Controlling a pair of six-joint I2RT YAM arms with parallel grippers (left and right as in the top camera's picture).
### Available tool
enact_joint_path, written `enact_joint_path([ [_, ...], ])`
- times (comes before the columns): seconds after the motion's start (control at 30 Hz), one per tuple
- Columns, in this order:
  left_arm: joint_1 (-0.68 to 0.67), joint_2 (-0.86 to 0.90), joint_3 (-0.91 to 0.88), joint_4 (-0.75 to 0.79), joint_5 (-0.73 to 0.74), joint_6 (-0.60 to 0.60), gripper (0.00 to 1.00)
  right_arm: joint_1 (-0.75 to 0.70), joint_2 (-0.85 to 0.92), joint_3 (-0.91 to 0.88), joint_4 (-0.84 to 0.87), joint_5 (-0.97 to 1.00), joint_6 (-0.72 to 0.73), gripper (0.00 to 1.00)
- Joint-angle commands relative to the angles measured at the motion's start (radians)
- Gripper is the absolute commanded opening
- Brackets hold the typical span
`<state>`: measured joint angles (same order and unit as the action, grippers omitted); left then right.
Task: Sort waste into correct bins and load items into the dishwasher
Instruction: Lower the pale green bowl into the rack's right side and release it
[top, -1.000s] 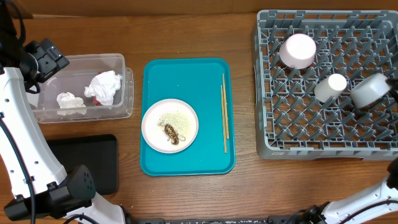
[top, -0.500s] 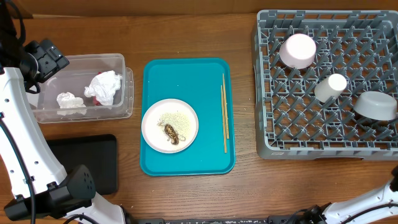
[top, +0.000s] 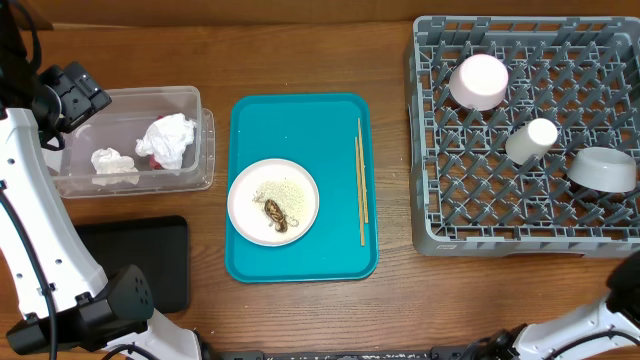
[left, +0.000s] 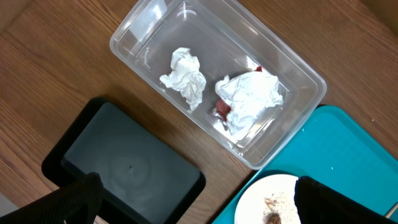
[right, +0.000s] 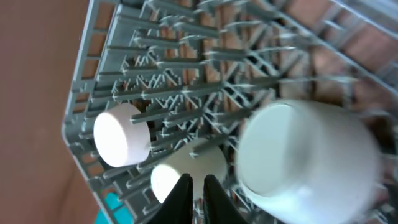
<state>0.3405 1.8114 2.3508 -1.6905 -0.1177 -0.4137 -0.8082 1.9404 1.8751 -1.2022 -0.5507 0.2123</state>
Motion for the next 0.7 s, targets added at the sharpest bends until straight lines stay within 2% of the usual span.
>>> enact_joint_path([
  [0.0,-0.001,-0.002,0.000,0.001,-0.013,-0.010,1.00,0.095,0.014,-0.010,0.019,0.188,0.072,0.06],
  [0.23,-0.001,-0.002,0.000,0.001,-0.013,-0.010,1.00,0.165,0.058,-0.010,-0.026,0.401,0.103,0.04],
  [0.67,-0.001,-0.002,0.000,0.001,-0.013,-0.010,1.00,0.145,0.090,-0.011,-0.144,0.524,0.114,0.04],
])
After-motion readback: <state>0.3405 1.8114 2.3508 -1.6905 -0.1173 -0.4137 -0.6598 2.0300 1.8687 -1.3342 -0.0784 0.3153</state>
